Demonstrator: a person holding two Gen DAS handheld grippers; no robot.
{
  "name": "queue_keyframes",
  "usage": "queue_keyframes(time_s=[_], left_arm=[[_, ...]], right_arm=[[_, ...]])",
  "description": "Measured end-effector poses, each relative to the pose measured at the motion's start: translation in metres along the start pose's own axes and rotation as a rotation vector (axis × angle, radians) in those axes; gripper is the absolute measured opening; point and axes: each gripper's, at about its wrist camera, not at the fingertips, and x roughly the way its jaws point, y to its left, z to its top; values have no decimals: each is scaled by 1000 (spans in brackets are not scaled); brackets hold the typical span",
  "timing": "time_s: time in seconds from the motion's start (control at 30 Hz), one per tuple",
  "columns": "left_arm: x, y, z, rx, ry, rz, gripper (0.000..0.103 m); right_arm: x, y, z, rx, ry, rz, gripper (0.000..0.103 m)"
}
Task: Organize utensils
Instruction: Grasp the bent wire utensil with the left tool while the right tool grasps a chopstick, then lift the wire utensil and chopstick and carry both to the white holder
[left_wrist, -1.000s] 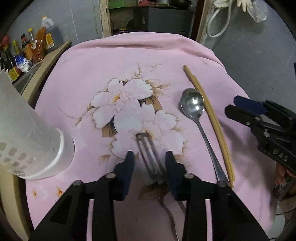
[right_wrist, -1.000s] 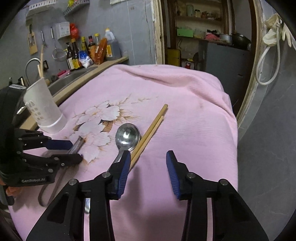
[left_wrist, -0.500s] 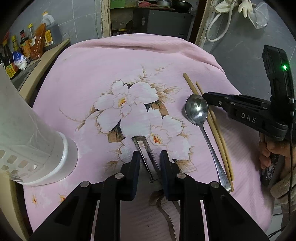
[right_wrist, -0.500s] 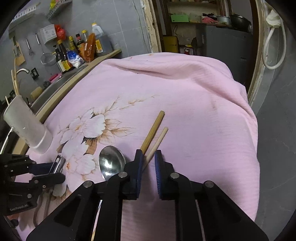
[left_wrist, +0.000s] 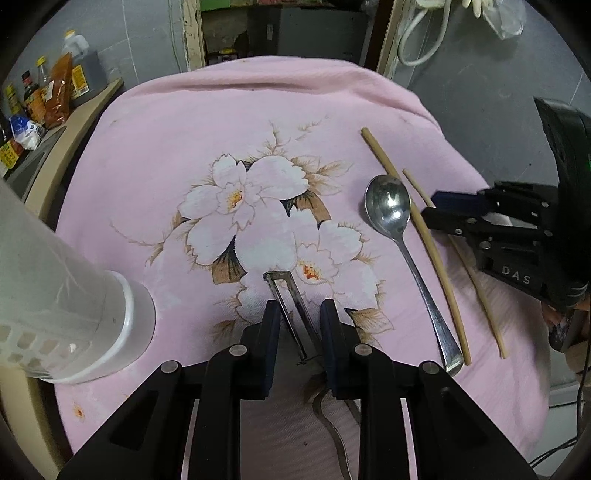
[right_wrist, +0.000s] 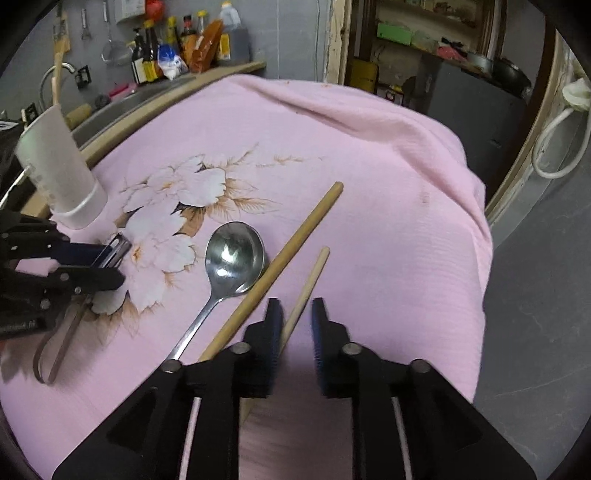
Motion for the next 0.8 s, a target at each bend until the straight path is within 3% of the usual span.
queue_keyframes(time_s=[0.13,0.27,0.37,0.57,0.7,0.8], left_arm=[[0,-2,1,-3,4,3,17],[-7,-2,-8,-21,-49,-18,12],[-19,-12,-18,30,-118,21,9],[-56,-34,-38,86,-346,53,9],[-89,-42,-45,64,-552,89,9],[-111,-48,-48,54,-685,130,9]], right_arm=[[6,0,5,3,17,6,24],[-7,1,-3,26,-11,1,3],[-23,-4,-14,61,-76,2,3],[-80,2,-48,147,-347,-5,3],[-127,27,-66,118,-624,-116,3],[-152,55,-73,54,-806,-271,3]])
